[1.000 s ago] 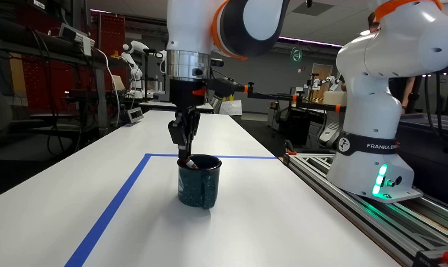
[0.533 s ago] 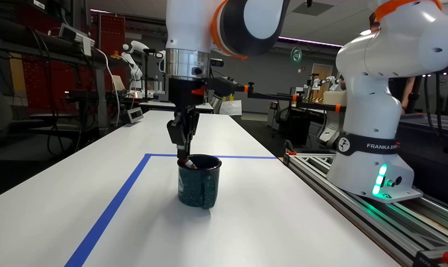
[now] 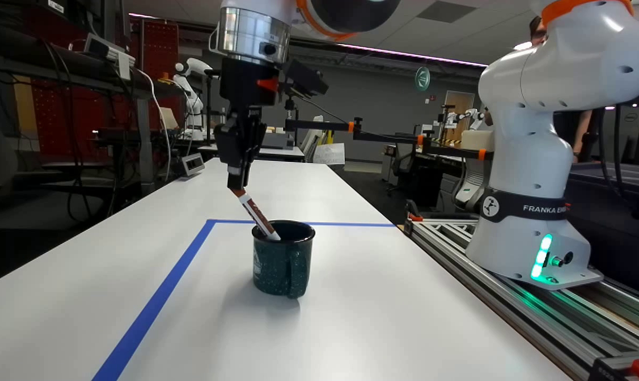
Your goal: Remove the marker from the cup and put it on the table
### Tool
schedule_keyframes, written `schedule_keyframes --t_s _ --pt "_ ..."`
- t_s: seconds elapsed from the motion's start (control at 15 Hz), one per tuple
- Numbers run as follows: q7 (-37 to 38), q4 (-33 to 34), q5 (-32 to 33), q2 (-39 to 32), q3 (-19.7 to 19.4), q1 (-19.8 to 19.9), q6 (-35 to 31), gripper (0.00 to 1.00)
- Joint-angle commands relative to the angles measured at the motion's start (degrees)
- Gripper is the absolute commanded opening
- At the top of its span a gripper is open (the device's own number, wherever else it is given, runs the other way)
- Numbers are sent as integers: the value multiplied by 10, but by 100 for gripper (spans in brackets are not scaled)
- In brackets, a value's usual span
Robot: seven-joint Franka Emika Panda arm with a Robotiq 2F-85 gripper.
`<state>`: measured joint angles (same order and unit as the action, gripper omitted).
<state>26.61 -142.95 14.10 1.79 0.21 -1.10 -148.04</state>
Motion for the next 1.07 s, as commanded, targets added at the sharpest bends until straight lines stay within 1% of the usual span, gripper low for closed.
schedule_keyframes --t_s 0.0,0.27,0.47,0.8,0.93,1.0 --pt "19 -15 9 64 6 8 36 4" --pt "42 -34 26 108 2 42 73 4" --pt "42 -57 30 122 -7 74 87 4" --pt "25 -96 34 110 -32 123 70 4" --pt "26 -110 47 101 -41 139 52 4" --pt "30 -119 65 94 -46 150 33 4"
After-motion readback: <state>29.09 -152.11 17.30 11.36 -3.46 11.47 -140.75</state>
